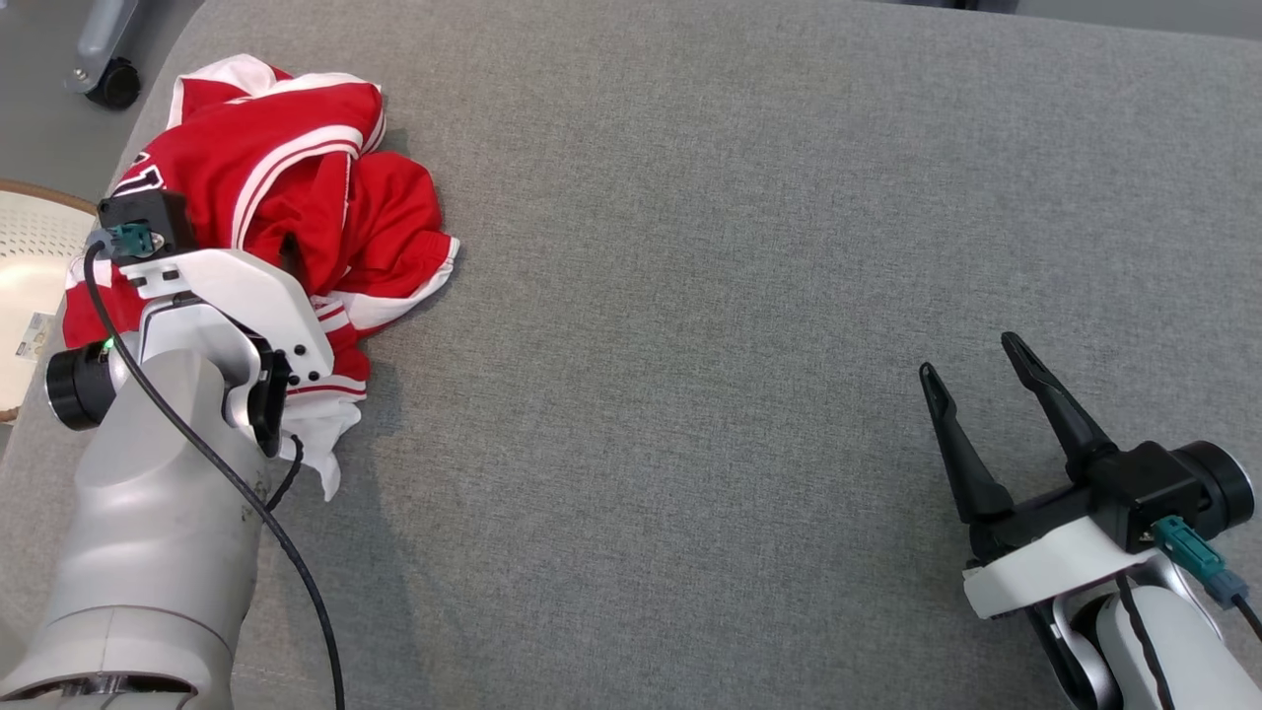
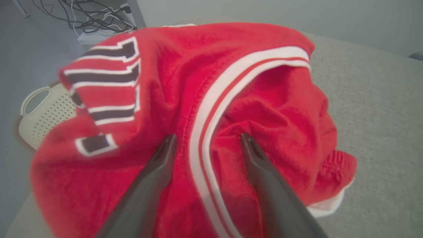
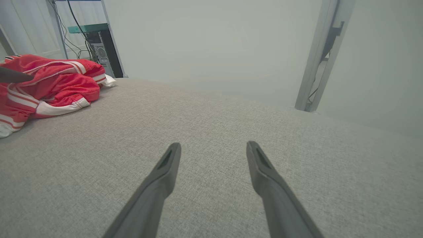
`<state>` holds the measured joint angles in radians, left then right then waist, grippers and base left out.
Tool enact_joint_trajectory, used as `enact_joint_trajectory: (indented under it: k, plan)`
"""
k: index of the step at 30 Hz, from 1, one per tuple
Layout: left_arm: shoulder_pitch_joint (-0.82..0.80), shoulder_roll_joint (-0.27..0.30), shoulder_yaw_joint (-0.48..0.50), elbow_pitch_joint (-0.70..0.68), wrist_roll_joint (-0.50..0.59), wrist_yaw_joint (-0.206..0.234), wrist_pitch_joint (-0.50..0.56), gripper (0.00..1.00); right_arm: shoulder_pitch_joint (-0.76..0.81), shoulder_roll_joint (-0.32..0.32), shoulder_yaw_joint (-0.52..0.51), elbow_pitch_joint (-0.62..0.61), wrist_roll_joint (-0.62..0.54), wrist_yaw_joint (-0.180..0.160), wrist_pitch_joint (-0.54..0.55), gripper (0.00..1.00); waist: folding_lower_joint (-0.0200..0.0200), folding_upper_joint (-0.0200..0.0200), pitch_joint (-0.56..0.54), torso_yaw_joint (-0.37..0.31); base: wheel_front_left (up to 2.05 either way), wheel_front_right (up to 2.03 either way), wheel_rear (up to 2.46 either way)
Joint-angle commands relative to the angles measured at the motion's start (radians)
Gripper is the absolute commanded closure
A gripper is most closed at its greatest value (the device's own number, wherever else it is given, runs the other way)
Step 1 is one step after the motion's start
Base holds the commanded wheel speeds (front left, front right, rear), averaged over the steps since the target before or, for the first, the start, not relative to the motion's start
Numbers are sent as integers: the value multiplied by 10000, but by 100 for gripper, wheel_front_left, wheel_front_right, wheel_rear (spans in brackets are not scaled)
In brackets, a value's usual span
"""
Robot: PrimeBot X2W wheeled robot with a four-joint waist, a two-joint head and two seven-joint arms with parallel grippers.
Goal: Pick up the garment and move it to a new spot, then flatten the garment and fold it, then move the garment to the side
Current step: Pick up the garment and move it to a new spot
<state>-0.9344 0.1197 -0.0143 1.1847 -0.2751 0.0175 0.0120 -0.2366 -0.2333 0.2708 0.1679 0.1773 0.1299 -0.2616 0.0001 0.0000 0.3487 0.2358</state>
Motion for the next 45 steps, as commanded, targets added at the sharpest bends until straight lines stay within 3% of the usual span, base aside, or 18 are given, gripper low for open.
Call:
enact_joint_trajectory:
  k: [1,10,21,34,45]
  plan:
    - [-230,60,-14,79,-99,-66,-140,100,-56,-17,-38,-12,-10,16,-54,0,-1,0,2,-18,0,0,0]
    - [16,204,-70,62,-149,-441,-1811,100,45,179,-102,144,7,16,-54,0,-1,0,-265,-91,0,0,0]
    - [17,468,-168,-861,-102,-711,-2729,100,254,548,-207,316,-23,16,-54,0,-1,0,-1097,-173,0,0,0]
    - [44,645,-632,-3679,124,-926,-2458,100,642,1211,-419,548,-39,16,-54,0,-1,0,-2323,-986,0,0,0]
    - [928,542,-1220,-6957,132,-859,-969,100,808,1571,-575,608,-19,16,-55,0,-1,0,-2841,-2597,0,0,0]
